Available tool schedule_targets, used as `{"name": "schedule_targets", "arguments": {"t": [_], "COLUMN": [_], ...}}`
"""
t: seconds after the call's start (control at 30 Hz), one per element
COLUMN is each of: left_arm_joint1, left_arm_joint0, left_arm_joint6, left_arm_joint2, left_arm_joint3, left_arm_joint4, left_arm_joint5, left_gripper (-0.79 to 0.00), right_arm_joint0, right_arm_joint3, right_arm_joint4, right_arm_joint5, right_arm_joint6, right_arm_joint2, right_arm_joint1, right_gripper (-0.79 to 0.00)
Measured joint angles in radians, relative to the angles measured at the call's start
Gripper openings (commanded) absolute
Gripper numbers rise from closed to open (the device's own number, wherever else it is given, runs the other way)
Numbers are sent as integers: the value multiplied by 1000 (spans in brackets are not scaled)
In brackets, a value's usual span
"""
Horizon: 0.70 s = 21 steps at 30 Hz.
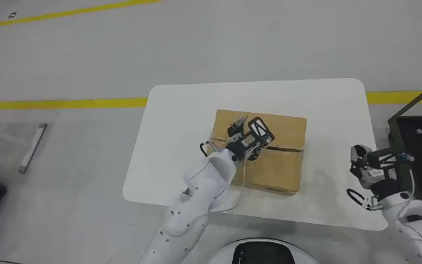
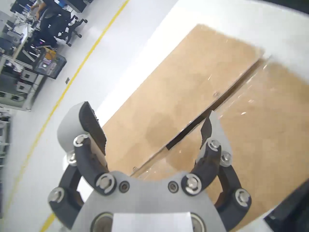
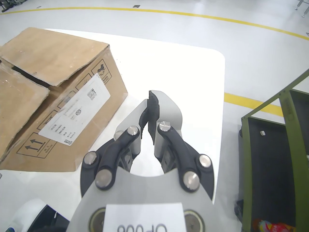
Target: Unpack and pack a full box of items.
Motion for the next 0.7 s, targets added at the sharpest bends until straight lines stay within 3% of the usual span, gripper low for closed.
{"name": "schedule_targets", "arguments": {"t": [0.33, 0.7], "left_arm_joint1": [-7, -20], "left_arm_joint0": [-62, -144], "left_arm_joint6": [6, 29], "left_arm_joint2": [57, 71], "left_arm_joint3": [71, 118], "left_arm_joint4": [139, 287], "left_arm_joint5": [-86, -15], "left_gripper": [0, 0], "right_arm_joint0": [-18, -22], "right_arm_joint3": [6, 5], "right_arm_joint4": [8, 4], "right_arm_joint5": [5, 11], "right_arm_joint6": [-11, -11], "right_arm_joint2": [13, 11], "right_arm_joint1": [-3, -7], "right_gripper": [-785, -785]}}
